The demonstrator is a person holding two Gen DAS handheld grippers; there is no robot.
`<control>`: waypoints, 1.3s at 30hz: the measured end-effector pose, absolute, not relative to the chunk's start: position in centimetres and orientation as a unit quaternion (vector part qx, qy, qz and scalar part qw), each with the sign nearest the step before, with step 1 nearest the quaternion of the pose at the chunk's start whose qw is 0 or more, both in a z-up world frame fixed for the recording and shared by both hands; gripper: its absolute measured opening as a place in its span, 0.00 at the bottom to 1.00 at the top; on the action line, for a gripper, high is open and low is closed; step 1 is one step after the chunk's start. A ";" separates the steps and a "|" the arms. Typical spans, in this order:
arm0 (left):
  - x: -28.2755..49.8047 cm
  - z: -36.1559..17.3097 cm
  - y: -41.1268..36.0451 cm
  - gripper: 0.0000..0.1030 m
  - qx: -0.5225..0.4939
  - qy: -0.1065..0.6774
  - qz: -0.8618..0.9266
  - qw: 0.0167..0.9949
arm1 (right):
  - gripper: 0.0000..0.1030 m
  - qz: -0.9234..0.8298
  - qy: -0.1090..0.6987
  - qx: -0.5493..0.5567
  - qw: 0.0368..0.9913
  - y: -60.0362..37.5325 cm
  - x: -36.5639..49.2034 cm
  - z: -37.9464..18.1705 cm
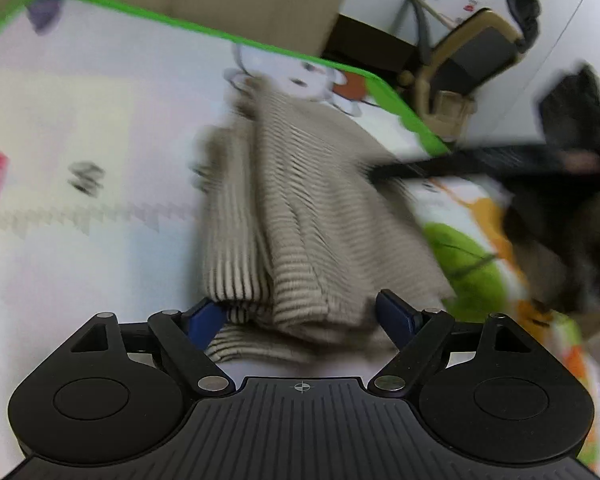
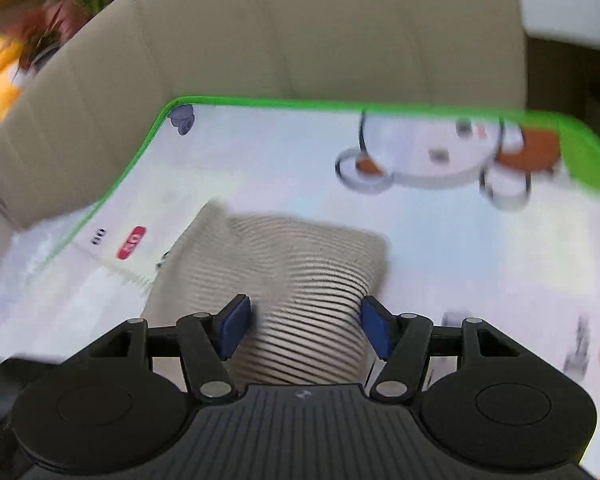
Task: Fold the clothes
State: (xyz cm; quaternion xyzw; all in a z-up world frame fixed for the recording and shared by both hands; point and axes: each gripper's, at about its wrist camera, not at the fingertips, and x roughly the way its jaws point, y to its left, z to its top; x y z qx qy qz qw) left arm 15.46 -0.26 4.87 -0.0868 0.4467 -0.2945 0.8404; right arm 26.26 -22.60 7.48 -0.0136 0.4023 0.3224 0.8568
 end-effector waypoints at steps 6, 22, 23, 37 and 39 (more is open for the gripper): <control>11.9 5.4 -3.5 0.80 -0.063 0.437 -0.369 0.818 | 0.61 0.341 0.355 -0.100 0.865 -20.9 24.5 8.4; 13.2 5.6 2.0 0.79 -0.047 0.447 -0.127 0.884 | 0.76 0.379 0.199 -0.342 0.837 -16.0 9.9 4.4; 13.2 5.6 1.5 0.79 -0.040 0.446 -0.127 0.885 | 0.76 0.377 0.195 -0.345 0.837 -16.2 10.2 4.3; 13.0 6.4 0.4 0.80 -0.021 0.439 -0.133 0.888 | 0.35 0.424 0.181 -0.410 0.787 -18.1 8.5 5.3; 13.1 6.6 0.4 0.80 -0.020 0.438 -0.132 0.889 | 0.37 0.426 0.179 -0.414 0.784 -17.8 8.4 5.0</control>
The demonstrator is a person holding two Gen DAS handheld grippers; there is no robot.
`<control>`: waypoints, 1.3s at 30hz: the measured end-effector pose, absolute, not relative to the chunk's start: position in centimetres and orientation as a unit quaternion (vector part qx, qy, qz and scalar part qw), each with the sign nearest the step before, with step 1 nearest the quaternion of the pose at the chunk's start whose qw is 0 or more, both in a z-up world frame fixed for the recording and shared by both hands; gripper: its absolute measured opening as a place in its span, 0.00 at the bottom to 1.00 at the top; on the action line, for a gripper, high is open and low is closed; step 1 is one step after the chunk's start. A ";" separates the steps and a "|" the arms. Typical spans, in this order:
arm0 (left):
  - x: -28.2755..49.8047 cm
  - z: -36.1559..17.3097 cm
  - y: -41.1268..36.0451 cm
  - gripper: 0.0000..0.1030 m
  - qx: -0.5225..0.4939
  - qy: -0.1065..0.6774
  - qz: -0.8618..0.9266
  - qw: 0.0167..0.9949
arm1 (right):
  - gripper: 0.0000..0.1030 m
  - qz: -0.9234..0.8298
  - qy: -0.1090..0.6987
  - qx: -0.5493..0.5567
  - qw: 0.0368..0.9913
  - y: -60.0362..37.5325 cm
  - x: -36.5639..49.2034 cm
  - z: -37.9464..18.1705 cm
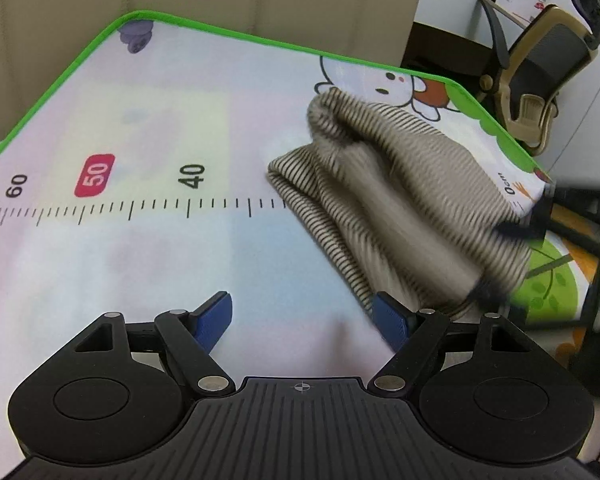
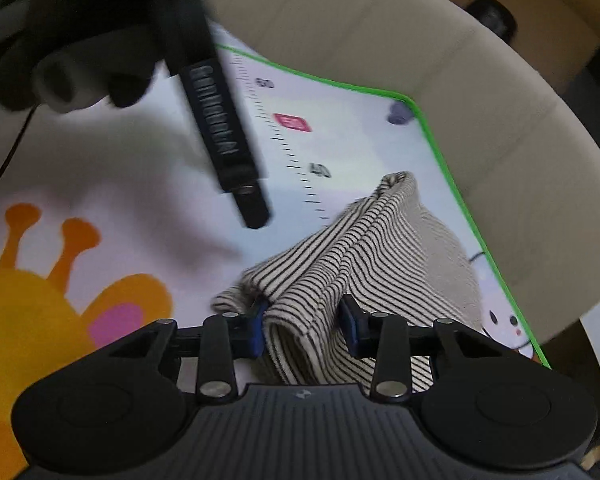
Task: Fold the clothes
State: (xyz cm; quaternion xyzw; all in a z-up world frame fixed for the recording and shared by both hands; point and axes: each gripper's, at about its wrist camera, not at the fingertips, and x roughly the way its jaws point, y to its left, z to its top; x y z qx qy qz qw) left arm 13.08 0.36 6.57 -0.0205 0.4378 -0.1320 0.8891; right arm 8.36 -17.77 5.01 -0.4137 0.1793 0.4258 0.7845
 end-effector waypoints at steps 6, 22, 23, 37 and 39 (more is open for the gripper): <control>13.1 6.9 0.2 0.80 -0.020 0.434 -0.130 0.892 | 0.41 0.426 0.180 -0.417 0.783 -17.4 8.6 4.9; 18.3 7.3 -3.6 0.41 -0.049 0.409 -0.186 0.892 | 0.50 0.468 0.248 -0.211 0.822 -22.8 13.5 12.4; 18.2 7.2 -3.6 0.41 -0.047 0.408 -0.188 0.892 | 0.49 0.454 0.255 -0.173 0.836 -23.5 14.9 13.4; 17.4 7.9 -1.9 0.47 -0.067 0.405 -0.184 0.893 | 0.37 0.344 0.298 -0.227 0.861 -19.3 20.0 8.7; 16.9 8.0 -1.0 0.46 -0.085 0.408 -0.179 0.891 | 0.40 0.359 0.286 -0.218 0.862 -19.3 18.5 9.8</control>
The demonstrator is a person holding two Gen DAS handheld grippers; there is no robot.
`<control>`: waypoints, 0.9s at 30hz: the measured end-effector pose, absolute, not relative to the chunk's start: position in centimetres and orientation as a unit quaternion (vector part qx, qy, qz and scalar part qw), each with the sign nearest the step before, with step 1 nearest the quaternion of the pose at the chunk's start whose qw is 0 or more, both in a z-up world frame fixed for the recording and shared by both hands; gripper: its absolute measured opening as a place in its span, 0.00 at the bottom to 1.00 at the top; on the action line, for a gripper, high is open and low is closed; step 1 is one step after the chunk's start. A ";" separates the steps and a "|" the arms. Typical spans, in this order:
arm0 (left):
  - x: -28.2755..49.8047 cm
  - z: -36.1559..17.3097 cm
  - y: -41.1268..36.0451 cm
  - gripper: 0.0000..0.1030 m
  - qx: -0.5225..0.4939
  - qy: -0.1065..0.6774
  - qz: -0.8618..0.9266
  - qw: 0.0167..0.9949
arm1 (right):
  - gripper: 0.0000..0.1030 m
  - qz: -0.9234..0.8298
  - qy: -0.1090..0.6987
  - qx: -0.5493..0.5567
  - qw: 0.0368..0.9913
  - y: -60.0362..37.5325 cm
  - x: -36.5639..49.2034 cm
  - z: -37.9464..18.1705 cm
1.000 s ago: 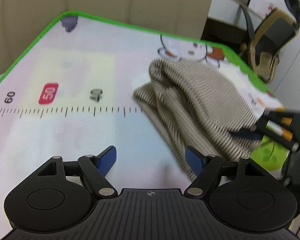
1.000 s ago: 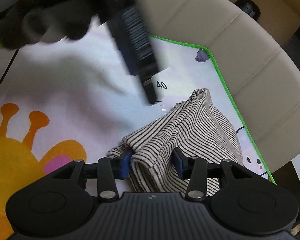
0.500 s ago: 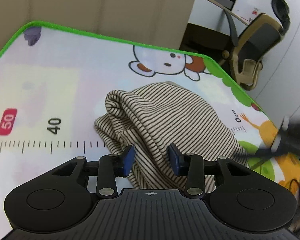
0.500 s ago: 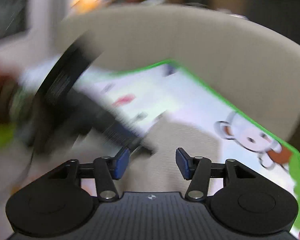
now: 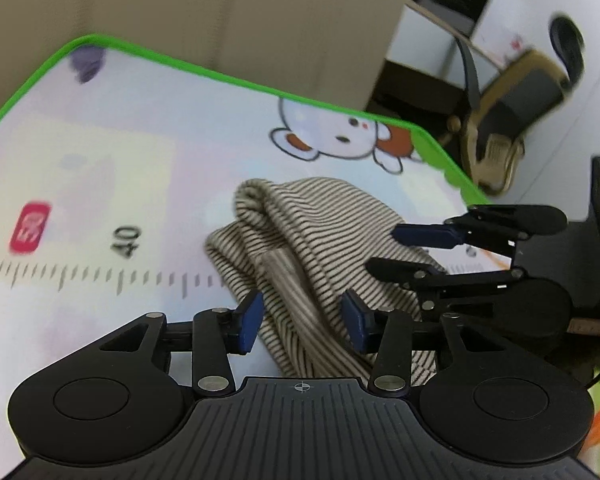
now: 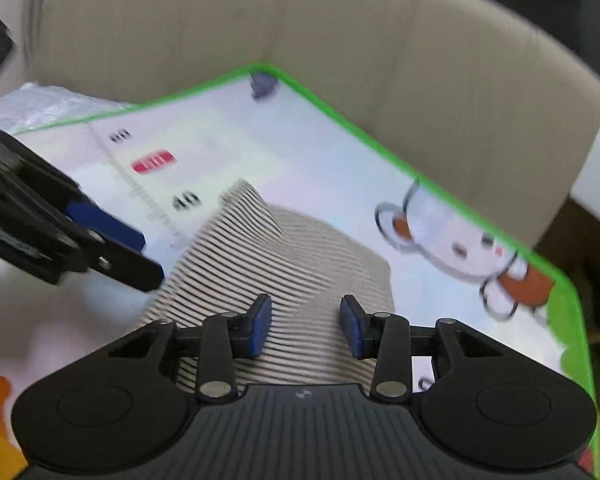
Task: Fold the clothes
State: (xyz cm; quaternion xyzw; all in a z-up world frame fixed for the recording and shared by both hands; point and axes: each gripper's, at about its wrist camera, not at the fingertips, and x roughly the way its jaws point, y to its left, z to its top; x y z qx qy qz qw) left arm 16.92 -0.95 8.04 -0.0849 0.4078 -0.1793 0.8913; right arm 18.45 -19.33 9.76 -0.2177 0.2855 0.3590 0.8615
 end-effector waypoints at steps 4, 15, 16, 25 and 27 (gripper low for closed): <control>16.2 7.2 0.5 0.36 -0.101 0.425 -0.169 0.884 | 0.57 0.399 0.281 -0.188 0.853 -19.0 15.2 11.1; 14.8 6.5 1.5 0.28 -0.155 0.438 -0.196 0.863 | 0.16 0.402 0.289 -0.234 0.836 -19.2 13.8 9.5; 14.8 6.6 1.4 0.28 -0.157 0.439 -0.199 0.862 | 0.14 0.402 0.296 -0.210 0.841 -19.5 14.5 10.1; 16.1 3.9 0.2 0.28 -0.171 0.474 -0.217 0.836 | 0.11 0.432 0.415 0.087 0.796 -21.7 19.8 12.4; 16.3 3.7 0.3 0.28 -0.177 0.477 -0.218 0.833 | 0.11 0.427 0.437 0.080 0.787 -20.9 20.0 10.4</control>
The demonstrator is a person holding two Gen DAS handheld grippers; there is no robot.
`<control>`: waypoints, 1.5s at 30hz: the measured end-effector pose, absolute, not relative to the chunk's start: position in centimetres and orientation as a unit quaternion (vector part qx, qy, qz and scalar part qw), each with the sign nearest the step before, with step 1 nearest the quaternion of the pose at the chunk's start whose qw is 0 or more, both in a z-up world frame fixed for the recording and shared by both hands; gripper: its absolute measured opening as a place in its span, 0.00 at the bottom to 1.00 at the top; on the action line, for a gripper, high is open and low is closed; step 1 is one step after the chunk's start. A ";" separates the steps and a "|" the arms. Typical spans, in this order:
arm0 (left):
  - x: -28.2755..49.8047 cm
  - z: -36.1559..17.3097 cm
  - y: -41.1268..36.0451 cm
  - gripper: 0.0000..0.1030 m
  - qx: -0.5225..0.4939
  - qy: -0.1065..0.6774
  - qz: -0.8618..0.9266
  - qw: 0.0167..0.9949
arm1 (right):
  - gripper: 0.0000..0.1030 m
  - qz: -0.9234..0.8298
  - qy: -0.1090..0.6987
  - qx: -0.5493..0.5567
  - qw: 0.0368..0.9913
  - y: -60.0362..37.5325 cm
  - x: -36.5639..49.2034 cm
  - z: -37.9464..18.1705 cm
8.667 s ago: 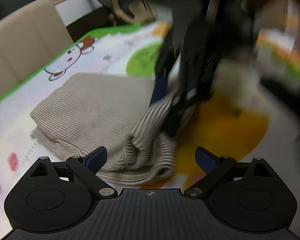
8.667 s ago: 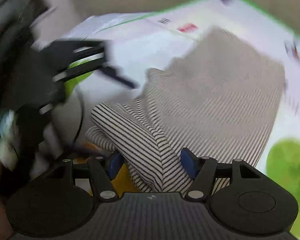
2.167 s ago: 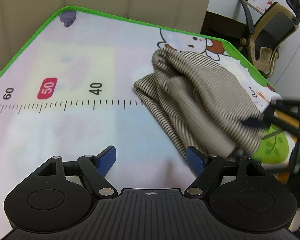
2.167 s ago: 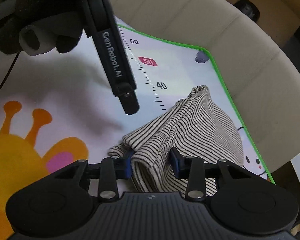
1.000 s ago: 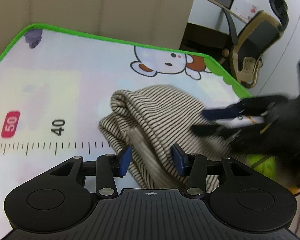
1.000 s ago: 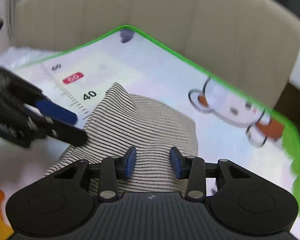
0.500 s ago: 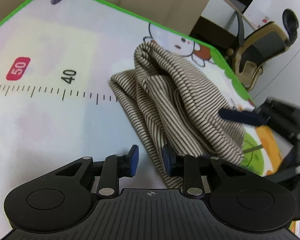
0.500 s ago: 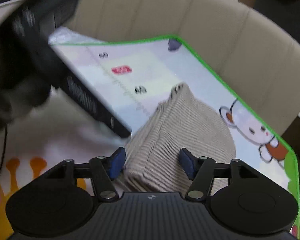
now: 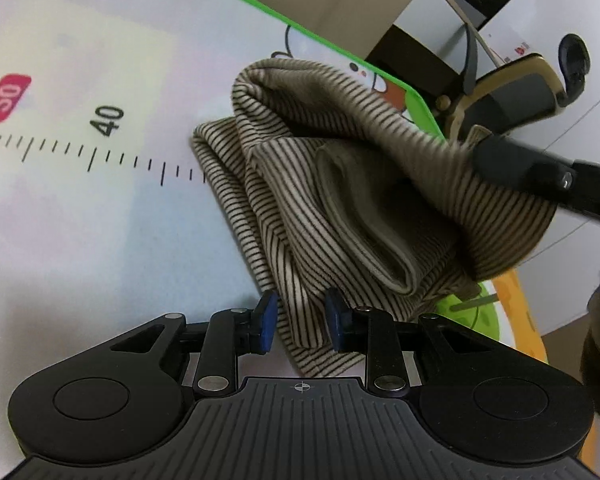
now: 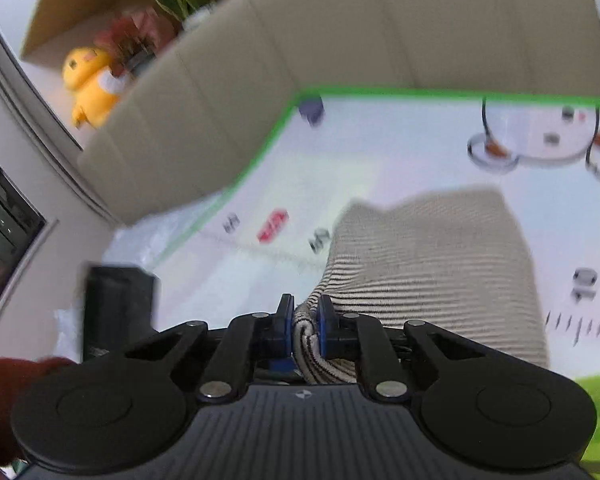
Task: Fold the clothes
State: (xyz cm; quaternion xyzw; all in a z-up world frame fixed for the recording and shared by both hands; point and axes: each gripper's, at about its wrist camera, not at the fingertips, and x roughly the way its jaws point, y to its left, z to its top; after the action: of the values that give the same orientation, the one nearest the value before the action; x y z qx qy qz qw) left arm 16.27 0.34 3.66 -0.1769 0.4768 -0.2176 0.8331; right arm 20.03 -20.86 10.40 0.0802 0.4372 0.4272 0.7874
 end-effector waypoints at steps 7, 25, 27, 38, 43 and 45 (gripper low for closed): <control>15.4 4.4 3.7 0.31 -0.203 0.470 -0.187 0.838 | 0.12 0.433 0.469 0.041 0.769 -19.1 19.3 6.7; 22.3 7.7 -1.8 0.29 -0.118 0.413 -0.180 0.885 | 0.20 0.447 0.346 -0.212 0.797 -14.9 13.0 7.2; 22.3 7.3 -1.7 0.28 -0.115 0.412 -0.180 0.886 | 0.23 0.452 0.336 -0.215 0.798 -15.3 12.8 7.7; 22.3 6.5 -1.2 0.28 -0.109 0.407 -0.186 0.888 | 0.64 0.451 0.302 -0.212 0.813 -18.3 13.9 10.5; 22.1 6.6 -0.9 0.28 -0.108 0.406 -0.186 0.888 | 0.65 0.398 0.309 -0.123 0.855 -21.7 19.0 13.2; 22.1 6.6 -0.7 0.28 -0.112 0.407 -0.186 0.887 | 0.53 0.367 0.318 -0.103 0.868 -22.0 21.6 12.9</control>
State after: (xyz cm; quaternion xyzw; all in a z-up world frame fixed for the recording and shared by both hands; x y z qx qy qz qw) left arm 22.07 -0.75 6.57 -0.1121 0.4071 -0.1859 0.8872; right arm 21.62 -21.96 12.85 -0.1025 0.3179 0.3665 0.8684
